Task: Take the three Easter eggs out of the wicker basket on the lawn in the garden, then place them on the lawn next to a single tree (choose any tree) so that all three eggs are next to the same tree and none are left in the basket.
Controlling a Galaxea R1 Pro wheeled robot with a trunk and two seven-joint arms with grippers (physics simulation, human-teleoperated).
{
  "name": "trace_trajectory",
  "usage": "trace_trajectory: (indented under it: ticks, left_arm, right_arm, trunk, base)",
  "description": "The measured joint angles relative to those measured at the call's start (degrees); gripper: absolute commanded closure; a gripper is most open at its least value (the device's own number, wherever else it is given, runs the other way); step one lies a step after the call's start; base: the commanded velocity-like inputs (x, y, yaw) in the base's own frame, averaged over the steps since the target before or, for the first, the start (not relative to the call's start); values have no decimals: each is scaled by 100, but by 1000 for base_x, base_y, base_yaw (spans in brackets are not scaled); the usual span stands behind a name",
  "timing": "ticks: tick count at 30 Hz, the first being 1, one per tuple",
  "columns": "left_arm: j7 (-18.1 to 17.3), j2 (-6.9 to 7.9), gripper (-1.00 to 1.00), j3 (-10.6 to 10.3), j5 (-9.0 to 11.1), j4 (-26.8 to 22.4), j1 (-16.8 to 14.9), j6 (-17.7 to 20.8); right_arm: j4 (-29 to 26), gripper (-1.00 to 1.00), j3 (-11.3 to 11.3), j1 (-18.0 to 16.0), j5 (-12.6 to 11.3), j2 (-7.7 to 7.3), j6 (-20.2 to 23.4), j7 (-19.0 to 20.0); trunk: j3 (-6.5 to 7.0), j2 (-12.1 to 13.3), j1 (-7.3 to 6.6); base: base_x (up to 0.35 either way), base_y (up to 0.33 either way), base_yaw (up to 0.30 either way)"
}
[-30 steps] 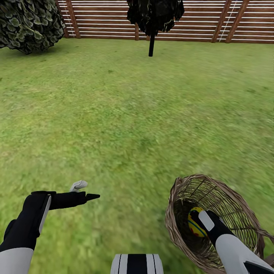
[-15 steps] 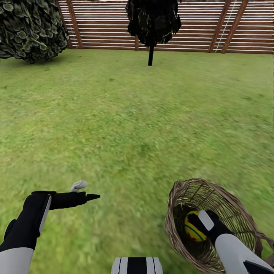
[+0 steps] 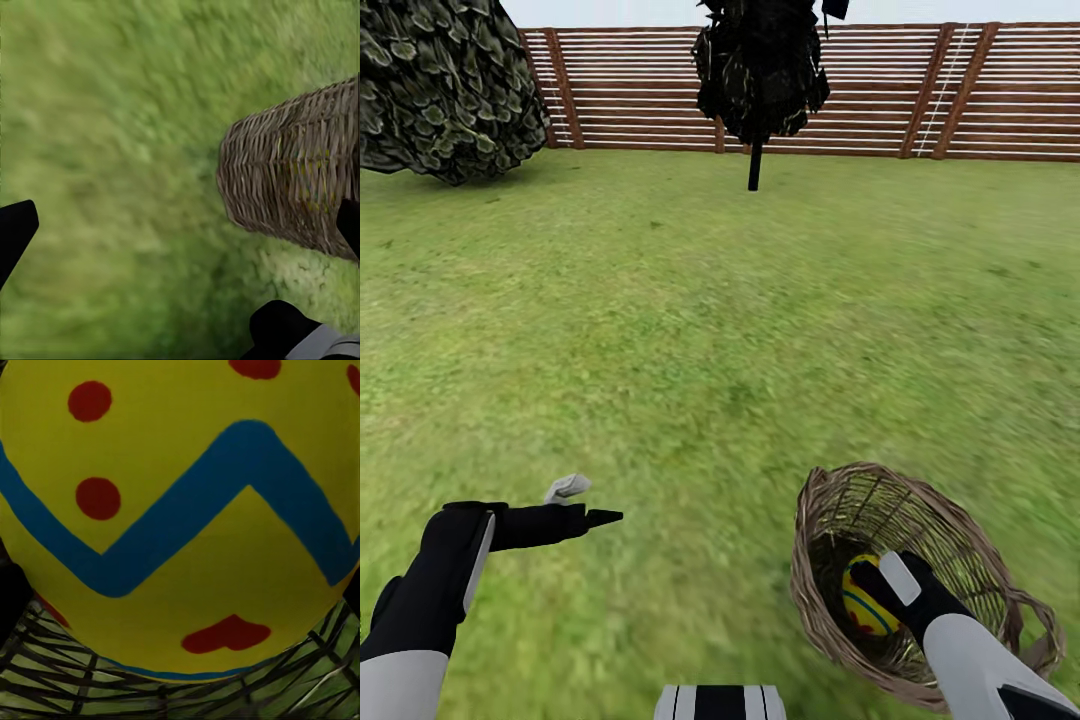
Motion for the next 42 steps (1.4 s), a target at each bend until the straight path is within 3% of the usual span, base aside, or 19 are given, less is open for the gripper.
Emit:
trace_trajectory:
  ticks: [6, 9, 13, 42]
  left_arm:
    - [1, 0, -100, 1, 3, 0, 0, -1]
    - [1, 0, -100, 1, -1, 4, 0, -7]
    - [1, 1, -100, 1, 17, 6, 0, -8]
    - [14, -32, -100, -14, -21, 12, 0, -9]
  right_arm:
    - [-59, 100, -25, -21, -53, -1, 48, -26]
    - [-77, 100, -26, -26, -57, -2, 414, -21]
    - [-93, 100, -25, -28, -78, 5, 549, -22]
    - [-85, 100, -27, -26, -81, 37, 260, -26]
  trunk:
    - [108, 241, -132]
    - [162, 361, -198]
    - [233, 522, -283]
    - [754, 1685, -923]
  base:
    - [0, 0, 0]
    - [0, 0, 0]
    - [-135, 0, 0]
    - [-13, 0, 0]
